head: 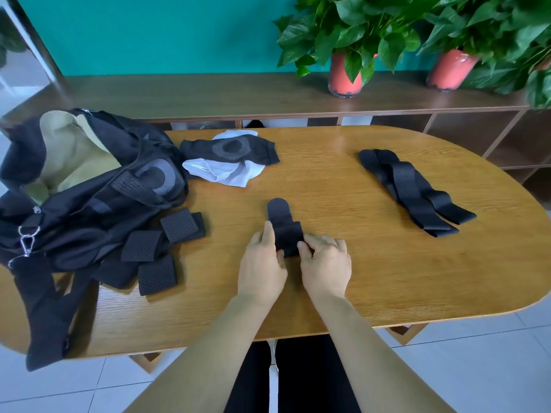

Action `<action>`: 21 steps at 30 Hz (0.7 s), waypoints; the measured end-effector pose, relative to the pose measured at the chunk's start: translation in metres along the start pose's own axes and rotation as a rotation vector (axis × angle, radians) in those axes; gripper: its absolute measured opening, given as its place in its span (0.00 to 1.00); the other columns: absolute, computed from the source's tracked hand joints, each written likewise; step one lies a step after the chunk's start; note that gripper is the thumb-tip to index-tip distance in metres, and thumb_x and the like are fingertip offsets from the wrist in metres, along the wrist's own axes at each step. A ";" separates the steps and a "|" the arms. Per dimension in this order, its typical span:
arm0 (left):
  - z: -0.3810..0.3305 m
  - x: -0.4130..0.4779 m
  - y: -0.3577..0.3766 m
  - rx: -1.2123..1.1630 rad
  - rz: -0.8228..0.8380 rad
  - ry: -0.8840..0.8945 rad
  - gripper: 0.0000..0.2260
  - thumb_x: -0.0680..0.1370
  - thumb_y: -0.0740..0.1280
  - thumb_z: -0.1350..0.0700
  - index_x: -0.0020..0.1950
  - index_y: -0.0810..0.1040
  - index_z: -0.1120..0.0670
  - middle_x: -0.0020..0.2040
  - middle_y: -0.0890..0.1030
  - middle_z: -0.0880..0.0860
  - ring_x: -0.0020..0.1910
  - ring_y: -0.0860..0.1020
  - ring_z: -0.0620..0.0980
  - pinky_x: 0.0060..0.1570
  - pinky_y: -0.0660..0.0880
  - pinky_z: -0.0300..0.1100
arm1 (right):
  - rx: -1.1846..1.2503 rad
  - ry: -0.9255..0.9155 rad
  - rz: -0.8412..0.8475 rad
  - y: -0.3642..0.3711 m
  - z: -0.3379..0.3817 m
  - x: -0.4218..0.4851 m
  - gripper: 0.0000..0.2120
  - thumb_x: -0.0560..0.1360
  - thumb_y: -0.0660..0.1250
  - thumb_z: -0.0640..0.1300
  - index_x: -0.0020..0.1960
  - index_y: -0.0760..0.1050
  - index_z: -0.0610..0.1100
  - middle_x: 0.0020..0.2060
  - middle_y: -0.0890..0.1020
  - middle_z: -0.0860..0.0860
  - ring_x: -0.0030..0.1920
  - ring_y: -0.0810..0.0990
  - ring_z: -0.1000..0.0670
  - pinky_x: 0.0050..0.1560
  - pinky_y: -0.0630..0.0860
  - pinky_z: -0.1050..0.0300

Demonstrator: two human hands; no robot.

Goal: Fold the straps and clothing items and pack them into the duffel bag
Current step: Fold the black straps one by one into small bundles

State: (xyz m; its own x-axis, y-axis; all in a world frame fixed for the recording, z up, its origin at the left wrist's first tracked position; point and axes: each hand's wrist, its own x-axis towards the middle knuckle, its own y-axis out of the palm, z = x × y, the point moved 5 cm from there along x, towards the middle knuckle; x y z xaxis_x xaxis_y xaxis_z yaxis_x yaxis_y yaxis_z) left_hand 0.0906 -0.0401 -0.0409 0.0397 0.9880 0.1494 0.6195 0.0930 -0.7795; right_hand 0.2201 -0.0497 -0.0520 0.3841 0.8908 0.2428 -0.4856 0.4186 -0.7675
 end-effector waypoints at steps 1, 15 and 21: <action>0.001 0.000 0.000 -0.007 0.002 -0.002 0.31 0.79 0.64 0.58 0.78 0.52 0.53 0.60 0.72 0.53 0.54 0.76 0.49 0.51 0.75 0.41 | 0.000 0.007 0.008 0.000 0.000 0.000 0.12 0.77 0.66 0.48 0.58 0.81 0.49 0.52 0.82 0.50 0.54 0.72 0.46 0.51 0.70 0.52; -0.002 0.014 0.002 0.151 0.180 0.190 0.21 0.80 0.58 0.58 0.73 0.68 0.49 0.73 0.68 0.49 0.70 0.65 0.52 0.65 0.67 0.42 | -0.008 -0.023 0.008 0.001 0.004 -0.002 0.17 0.75 0.65 0.44 0.63 0.77 0.49 0.55 0.81 0.50 0.55 0.73 0.46 0.51 0.70 0.51; -0.002 0.019 0.001 0.188 0.253 0.204 0.21 0.80 0.59 0.56 0.73 0.68 0.48 0.73 0.68 0.47 0.69 0.66 0.51 0.64 0.69 0.43 | 0.051 0.027 0.065 0.000 0.000 0.003 0.18 0.74 0.64 0.44 0.64 0.76 0.49 0.57 0.80 0.52 0.58 0.71 0.49 0.55 0.71 0.53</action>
State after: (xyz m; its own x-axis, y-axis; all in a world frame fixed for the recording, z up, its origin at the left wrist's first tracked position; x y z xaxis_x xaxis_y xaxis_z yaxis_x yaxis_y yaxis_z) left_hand 0.0933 -0.0211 -0.0378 0.3404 0.9394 0.0417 0.4165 -0.1109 -0.9024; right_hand 0.2209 -0.0472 -0.0515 0.3717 0.9114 0.1767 -0.5490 0.3693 -0.7498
